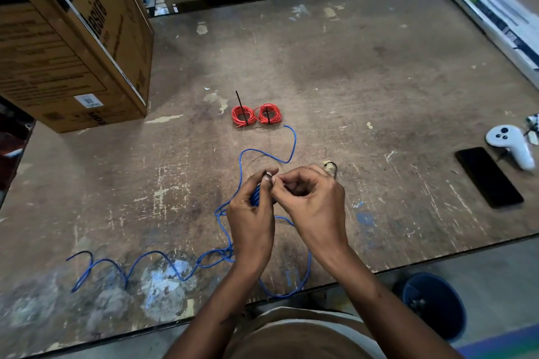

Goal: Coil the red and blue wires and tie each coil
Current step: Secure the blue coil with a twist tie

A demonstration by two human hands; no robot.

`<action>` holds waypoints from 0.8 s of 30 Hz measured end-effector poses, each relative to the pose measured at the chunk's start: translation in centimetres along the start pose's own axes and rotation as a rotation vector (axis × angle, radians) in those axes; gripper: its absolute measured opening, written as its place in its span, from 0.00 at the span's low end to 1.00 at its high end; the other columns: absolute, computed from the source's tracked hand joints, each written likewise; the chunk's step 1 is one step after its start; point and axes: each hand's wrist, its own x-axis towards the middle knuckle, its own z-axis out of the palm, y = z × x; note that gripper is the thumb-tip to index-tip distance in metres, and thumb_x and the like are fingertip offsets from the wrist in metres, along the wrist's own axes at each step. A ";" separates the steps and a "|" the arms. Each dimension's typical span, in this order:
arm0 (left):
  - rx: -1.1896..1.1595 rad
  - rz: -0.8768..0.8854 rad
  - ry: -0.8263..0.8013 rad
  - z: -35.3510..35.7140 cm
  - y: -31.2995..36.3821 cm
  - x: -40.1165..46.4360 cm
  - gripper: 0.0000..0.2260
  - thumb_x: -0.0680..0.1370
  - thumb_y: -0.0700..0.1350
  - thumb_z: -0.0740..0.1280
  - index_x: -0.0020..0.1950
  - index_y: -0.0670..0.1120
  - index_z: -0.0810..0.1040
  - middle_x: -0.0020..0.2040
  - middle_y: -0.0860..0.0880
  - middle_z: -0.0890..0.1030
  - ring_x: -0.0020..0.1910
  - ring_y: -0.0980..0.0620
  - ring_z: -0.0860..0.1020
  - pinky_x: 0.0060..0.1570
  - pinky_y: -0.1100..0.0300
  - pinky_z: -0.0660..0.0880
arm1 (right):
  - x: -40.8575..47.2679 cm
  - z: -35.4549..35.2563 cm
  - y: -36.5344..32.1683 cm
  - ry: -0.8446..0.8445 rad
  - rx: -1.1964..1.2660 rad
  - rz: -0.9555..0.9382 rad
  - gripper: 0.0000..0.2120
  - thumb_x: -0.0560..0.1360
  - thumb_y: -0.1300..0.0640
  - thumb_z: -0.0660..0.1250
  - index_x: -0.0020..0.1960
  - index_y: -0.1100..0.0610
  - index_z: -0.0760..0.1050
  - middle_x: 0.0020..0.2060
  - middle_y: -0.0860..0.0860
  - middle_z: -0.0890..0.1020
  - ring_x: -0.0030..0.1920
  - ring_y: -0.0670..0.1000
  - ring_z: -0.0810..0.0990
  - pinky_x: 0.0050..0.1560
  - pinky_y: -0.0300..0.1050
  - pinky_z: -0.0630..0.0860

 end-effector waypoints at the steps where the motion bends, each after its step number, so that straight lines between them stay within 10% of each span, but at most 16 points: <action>1: 0.004 0.003 -0.004 0.0 0.0 0.0 0.11 0.86 0.40 0.67 0.57 0.54 0.87 0.53 0.55 0.89 0.53 0.53 0.86 0.56 0.41 0.83 | 0.0 0.0 0.0 0.002 0.002 -0.002 0.03 0.73 0.56 0.80 0.41 0.52 0.87 0.37 0.45 0.83 0.38 0.46 0.84 0.41 0.44 0.81; 24: -0.001 -0.008 -0.003 -0.4 -0.5 0.1 0.08 0.86 0.40 0.67 0.59 0.47 0.87 0.52 0.52 0.89 0.53 0.49 0.87 0.56 0.38 0.82 | -0.2 0.4 -0.1 0.012 0.011 -0.018 0.05 0.73 0.58 0.81 0.41 0.52 0.86 0.35 0.40 0.80 0.37 0.45 0.83 0.40 0.38 0.78</action>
